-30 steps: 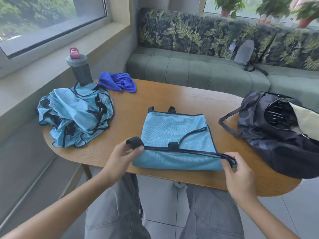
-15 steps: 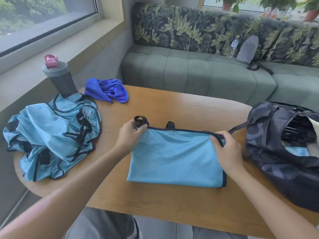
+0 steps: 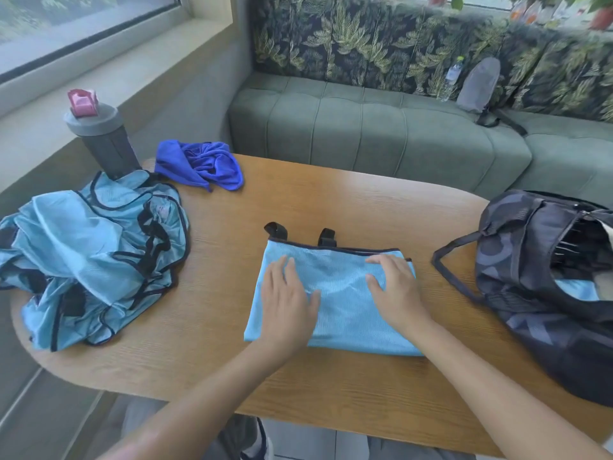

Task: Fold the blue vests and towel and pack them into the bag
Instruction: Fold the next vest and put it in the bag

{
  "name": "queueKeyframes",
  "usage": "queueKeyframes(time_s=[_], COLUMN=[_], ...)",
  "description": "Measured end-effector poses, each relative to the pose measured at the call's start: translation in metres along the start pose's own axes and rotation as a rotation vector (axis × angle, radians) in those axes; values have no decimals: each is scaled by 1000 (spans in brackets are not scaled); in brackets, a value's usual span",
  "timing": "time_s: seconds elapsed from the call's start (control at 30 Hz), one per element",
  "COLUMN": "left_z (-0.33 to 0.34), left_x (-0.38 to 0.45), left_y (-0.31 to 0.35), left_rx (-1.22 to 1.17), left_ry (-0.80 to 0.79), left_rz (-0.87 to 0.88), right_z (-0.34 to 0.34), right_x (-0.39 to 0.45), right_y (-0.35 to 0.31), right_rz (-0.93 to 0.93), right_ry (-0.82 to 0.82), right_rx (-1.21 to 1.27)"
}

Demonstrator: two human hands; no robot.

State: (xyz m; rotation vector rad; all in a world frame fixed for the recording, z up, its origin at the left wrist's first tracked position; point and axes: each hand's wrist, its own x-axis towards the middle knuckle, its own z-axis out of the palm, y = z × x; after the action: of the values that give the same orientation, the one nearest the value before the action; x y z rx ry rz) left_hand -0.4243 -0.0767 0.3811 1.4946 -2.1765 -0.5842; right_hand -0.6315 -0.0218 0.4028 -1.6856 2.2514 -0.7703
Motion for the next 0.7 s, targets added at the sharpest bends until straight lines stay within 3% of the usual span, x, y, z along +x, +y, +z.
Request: queueKeyframes(time_s=[0.13,0.27,0.57,0.7], left_z=[22,26,-7,-13], left_x=[2,8,33,39], left_y=[4,-13,-69,-52], left_rx=[121,282,450,315], left_ry=[-138,-163,-321,-343], left_rz=[-62,41,486,399], right_z=[10,21,39,45], right_x=[26,55,49,42], right_y=[-28,-41,-53,-55], right_rz=[-6,169,451,503], right_ry=[-76,-107,-13,16], right_rx=[136,203,525,684])
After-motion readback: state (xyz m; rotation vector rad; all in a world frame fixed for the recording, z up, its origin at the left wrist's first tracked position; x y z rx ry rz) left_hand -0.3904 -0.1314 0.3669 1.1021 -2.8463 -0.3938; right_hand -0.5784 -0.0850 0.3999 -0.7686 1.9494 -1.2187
